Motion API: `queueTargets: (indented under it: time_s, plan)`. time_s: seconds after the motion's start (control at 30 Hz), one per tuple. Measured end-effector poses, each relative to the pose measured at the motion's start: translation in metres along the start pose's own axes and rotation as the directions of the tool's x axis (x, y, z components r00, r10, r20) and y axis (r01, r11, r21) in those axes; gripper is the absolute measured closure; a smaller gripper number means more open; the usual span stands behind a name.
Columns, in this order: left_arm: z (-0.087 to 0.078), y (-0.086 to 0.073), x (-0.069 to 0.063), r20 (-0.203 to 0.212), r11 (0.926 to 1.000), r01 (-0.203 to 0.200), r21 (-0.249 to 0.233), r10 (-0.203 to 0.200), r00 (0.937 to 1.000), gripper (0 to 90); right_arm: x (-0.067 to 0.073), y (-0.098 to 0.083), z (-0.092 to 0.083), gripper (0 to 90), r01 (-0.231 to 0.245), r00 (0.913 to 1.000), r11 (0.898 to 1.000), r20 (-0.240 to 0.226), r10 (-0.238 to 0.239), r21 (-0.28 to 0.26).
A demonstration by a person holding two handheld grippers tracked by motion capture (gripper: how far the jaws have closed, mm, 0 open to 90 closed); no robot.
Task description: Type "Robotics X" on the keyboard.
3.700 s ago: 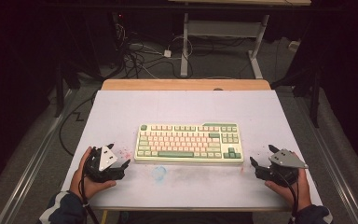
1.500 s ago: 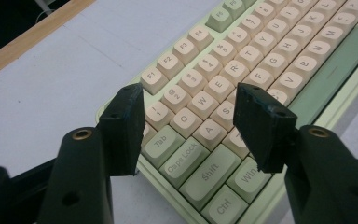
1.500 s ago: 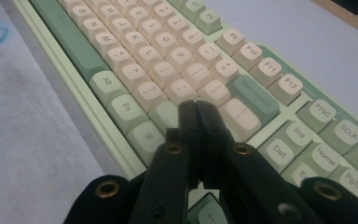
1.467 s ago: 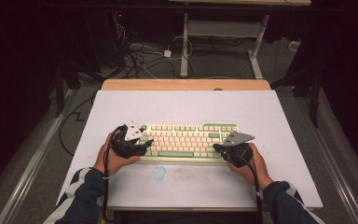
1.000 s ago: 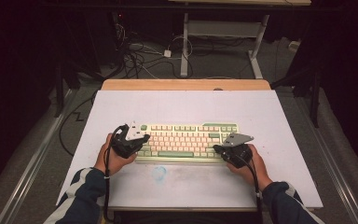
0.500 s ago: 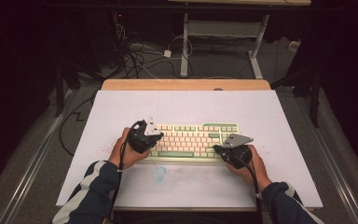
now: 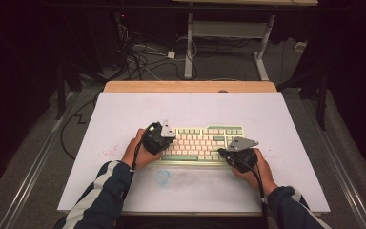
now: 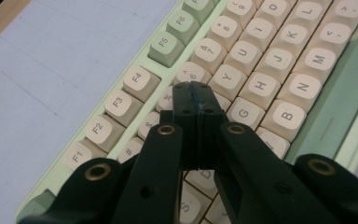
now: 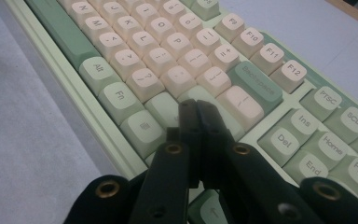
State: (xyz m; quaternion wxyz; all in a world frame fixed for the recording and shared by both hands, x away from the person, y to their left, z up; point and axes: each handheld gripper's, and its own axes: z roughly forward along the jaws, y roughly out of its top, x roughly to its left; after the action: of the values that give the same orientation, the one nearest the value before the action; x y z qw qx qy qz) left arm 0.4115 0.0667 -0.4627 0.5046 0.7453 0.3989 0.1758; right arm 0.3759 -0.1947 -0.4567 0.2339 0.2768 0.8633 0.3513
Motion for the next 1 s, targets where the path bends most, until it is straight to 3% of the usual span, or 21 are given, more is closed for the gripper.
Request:
queueTargets:
  time_s: [0.27,1.0]
  plan:
    - [-0.0009,0.0000,0.0018,0.004,0.9999,0.013,-0.001,-0.013,0.9999,87.6,0.0002,0.0000,0.0002,90.0,0.001,1.0000,1.000,0.002,-0.001,-0.002]
    - [0.0029,-0.0055,-0.0003,-0.018,0.9998,-0.015,0.015,0.015,0.9997,87.2,0.0003,-0.0001,0.0001,90.0,0.003,1.0000,1.000,0.002,-0.003,-0.002]
